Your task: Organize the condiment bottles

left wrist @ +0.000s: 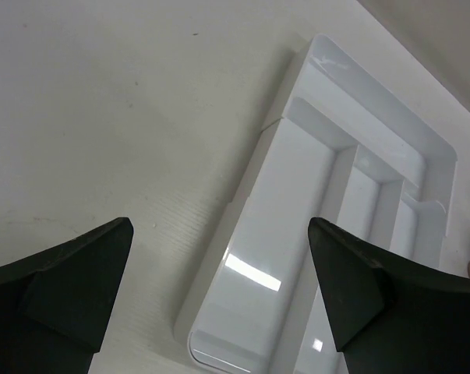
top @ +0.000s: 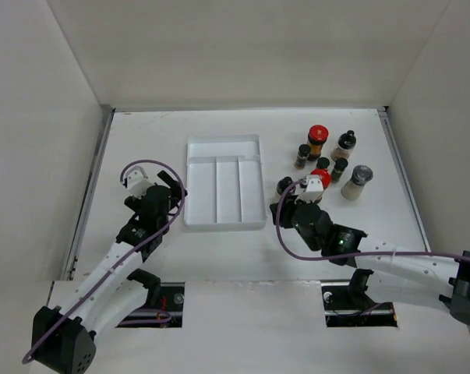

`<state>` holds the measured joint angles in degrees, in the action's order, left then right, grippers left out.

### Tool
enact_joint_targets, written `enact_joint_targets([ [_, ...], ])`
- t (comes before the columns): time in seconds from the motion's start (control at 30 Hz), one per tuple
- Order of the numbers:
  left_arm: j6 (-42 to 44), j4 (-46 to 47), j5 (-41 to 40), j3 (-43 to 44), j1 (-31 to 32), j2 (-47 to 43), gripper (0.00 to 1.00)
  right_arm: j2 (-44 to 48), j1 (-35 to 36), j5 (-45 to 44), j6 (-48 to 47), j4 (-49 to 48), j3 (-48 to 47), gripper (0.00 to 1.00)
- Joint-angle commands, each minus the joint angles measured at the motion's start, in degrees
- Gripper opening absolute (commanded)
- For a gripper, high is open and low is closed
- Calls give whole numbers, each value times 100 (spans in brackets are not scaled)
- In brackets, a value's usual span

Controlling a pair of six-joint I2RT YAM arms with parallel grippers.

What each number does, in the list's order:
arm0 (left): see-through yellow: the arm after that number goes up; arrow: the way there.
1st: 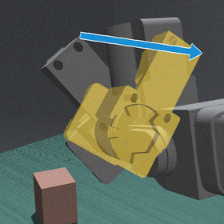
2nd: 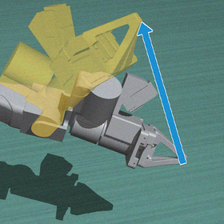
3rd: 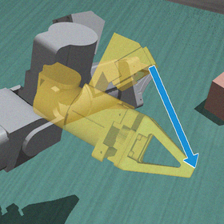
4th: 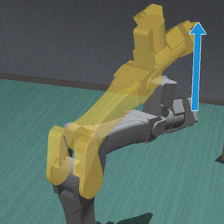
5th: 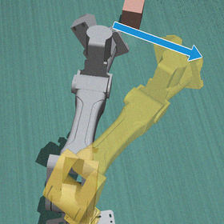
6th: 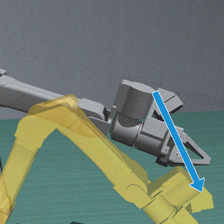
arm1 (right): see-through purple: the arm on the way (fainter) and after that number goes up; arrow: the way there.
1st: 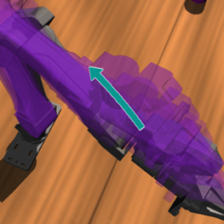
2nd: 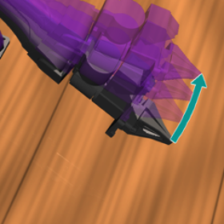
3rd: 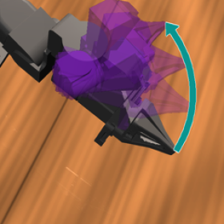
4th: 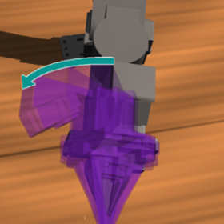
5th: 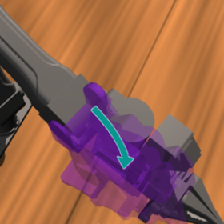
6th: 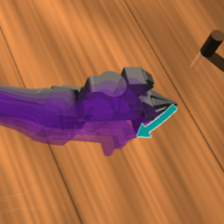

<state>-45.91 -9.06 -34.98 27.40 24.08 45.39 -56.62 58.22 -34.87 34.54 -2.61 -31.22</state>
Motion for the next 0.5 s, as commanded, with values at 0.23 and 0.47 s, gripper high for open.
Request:
enact_joint_targets([
  [0.23, -102, -44, -52, -182, -233, -285, 100, 608, 54, 86, -70, 963, -384, 28],
  [0.47, -49, 316, -351, -208, 75, -231, 100, 635, -350, -160, -141, 1991, -982, 12],
])
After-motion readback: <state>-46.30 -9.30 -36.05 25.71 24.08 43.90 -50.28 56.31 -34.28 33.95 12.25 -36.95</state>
